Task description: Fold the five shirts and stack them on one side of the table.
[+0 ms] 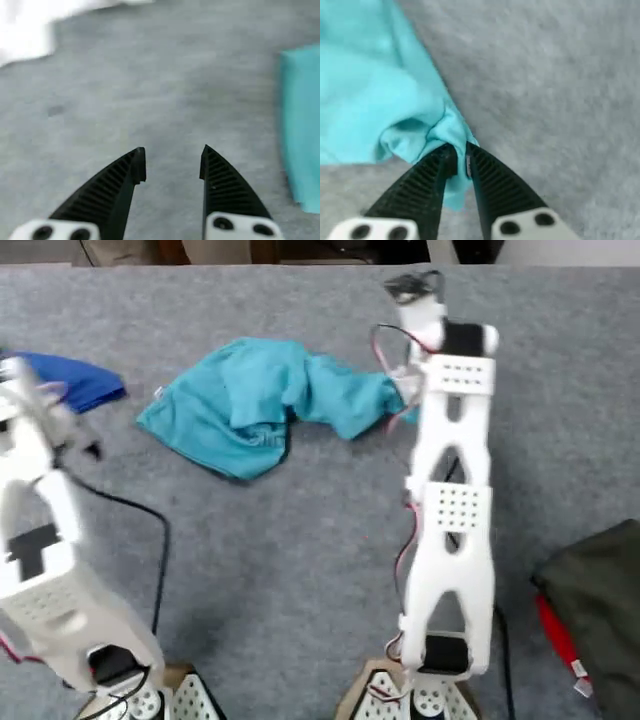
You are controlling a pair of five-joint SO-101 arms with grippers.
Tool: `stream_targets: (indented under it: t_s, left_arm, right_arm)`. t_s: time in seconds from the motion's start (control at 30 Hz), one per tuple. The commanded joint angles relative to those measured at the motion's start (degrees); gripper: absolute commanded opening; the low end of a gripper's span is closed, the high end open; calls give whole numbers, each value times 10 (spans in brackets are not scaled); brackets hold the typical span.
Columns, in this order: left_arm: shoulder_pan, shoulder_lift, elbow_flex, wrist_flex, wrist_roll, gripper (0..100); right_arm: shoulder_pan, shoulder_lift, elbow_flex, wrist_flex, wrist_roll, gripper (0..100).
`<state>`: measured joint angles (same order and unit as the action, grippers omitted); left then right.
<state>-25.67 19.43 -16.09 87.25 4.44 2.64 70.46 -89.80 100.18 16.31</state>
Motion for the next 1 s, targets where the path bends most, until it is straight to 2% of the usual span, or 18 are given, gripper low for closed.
stream_targets:
  t_s: [0.0,0.17,0.3,0.43,0.53,0.67,0.97]
  left_arm:
    - [114,-6,7,-72,39,190]
    - [210,10,59,-238,91,192]
    - [227,53,78,-375,142,189]
    - [208,108,73,-446,234,171]
    - [161,116,41,-444,251,94]
    - [120,122,3,-409,250,119]
    - [136,123,-3,-404,250,163]
  right_arm:
    - [51,29,-50,-31,-47,5]
    - [69,97,-59,-94,-102,5]
    - [80,75,-55,-107,-105,5]
    - [77,86,-58,-111,-101,5]
    - [76,86,-58,-111,-100,5]
    - [76,86,-58,-111,-100,5]
    - [76,87,-57,-111,-100,5]
